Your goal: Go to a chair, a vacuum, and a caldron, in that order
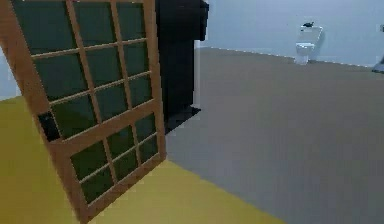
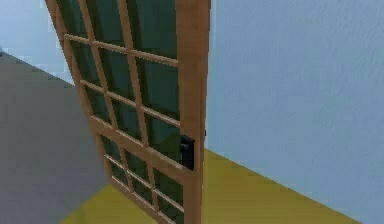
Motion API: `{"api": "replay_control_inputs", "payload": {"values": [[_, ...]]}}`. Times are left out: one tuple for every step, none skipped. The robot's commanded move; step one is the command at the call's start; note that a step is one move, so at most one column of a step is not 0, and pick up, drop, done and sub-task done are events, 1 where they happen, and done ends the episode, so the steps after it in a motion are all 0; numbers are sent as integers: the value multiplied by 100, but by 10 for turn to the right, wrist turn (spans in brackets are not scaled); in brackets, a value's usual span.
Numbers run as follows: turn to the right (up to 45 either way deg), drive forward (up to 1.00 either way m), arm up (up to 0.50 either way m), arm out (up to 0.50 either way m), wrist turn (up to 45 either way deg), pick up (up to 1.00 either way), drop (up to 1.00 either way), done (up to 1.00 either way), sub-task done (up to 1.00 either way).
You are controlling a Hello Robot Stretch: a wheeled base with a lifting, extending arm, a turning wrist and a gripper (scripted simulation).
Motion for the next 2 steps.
{"api": "replay_control_inputs", "payload": {"values": [[210,0,0,0,0,0,0,0,0],[0,100,0,0,0,0,0,0,0]]}}
